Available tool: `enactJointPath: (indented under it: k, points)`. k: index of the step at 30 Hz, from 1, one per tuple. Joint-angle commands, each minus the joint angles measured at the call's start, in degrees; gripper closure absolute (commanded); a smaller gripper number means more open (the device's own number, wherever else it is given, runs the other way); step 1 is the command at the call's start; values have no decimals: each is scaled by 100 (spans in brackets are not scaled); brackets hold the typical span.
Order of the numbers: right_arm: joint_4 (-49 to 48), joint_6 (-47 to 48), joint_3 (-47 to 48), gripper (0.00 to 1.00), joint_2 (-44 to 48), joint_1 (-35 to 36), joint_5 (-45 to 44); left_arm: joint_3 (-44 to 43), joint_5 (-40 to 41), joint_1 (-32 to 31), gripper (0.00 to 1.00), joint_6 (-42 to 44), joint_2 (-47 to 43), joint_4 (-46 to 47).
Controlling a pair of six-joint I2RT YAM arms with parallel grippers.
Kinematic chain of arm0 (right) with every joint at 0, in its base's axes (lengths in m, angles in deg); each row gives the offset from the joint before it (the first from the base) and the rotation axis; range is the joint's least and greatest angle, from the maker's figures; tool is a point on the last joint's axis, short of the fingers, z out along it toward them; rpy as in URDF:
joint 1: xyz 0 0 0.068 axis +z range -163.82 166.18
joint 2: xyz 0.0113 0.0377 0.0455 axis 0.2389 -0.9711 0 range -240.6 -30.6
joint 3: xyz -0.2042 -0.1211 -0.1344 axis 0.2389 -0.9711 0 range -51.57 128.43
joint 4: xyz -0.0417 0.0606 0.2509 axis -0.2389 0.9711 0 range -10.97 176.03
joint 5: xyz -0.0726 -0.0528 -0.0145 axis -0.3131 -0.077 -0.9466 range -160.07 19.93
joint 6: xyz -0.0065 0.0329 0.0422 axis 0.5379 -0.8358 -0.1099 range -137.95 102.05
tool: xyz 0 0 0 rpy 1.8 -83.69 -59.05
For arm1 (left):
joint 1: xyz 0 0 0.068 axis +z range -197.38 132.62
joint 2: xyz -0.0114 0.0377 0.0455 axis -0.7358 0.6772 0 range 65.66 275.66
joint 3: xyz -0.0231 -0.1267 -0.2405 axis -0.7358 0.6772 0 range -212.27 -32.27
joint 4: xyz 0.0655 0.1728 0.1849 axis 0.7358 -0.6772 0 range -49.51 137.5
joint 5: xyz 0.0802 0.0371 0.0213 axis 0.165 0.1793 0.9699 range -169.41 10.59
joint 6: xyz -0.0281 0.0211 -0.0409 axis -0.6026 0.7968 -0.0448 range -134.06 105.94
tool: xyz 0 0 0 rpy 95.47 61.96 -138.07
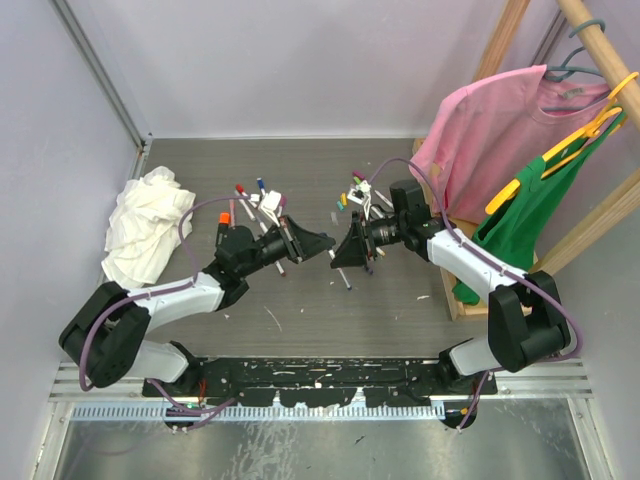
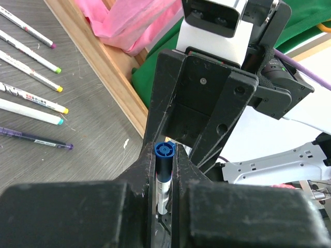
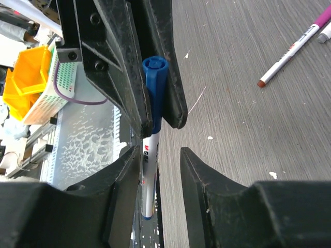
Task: Open the pen caps
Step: Open the pen cap from the pen.
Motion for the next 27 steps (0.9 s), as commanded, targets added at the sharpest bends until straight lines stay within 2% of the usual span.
enactJointPath:
  k: [1,8,15,20,27]
  points:
    - [-344,-179,21,59,87,-9,-31,40,91,-32,100,202,24,630]
    - [-361,-205,2,72,27,-6,5,85,455,-36,100,457,-19,797]
    - [-342,-204,3,99,-35,7,86,57,1078,-5,100,816,-217,772]
    - [104,201,145,99,-194,42,-23,-73,1631,346,100,842,-267,885]
    - [651,610,377,99,-525,55,-211,-557,2006,1208,100,399,-44,1325]
